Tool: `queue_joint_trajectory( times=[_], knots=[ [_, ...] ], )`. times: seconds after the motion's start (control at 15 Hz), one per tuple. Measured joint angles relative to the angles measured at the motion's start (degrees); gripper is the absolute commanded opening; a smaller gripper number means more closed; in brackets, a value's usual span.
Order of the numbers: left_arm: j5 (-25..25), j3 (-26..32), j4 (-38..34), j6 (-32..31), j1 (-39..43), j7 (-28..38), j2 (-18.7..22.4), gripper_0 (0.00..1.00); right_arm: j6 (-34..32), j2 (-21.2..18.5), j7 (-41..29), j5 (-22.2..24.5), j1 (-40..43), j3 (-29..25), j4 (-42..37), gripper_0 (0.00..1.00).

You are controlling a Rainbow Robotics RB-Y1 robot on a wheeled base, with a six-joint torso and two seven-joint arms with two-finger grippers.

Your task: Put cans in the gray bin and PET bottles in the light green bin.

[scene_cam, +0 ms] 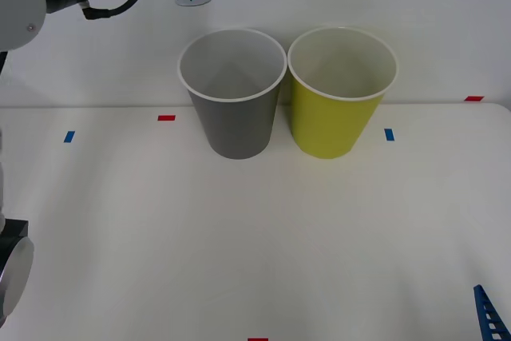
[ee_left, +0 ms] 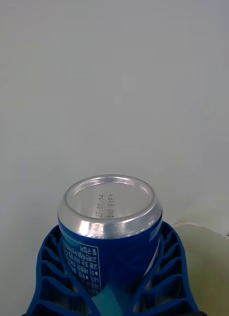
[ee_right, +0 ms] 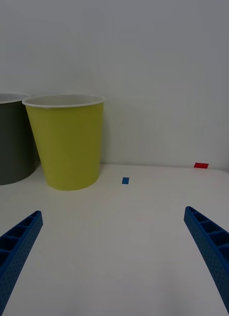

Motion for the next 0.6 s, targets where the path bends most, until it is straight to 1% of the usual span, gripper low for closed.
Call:
queue_joint_trajectory(
  times=[0.13, 0.27, 0.33, 0.47, 0.6],
  knots=[
    [-3.21, -2.85, 1.08, -3.19, 0.03, 0.05, 0.02, 0.00, 0.00, 0.00, 0.00, 0.00, 0.00, 0.00, 0.00, 1.00],
    [-7.94, -6.59, 2.65, -7.16, 0.08, 0.63, -0.21, 0.00, 0.00, 0.00, 0.00, 0.00, 0.00, 0.00, 0.00, 1.00],
    [-8.95, -7.97, 4.07, -9.00, 0.11, 1.06, -0.36, 0.00, 0.00, 0.00, 0.00, 0.00, 0.00, 0.00, 0.00, 1.00],
    [-9.04, -9.54, 6.21, -12.16, 0.27, 1.70, -0.51, 0.00, 0.00, 0.00, 0.00, 0.00, 0.00, 0.00, 0.00, 1.00],
    [-8.94, -10.55, 7.22, -13.69, 0.44, 2.25, -0.67, 0.00, 0.00, 0.00, 0.00, 0.00, 0.00, 0.00, 0.00, 1.00]
  ],
)
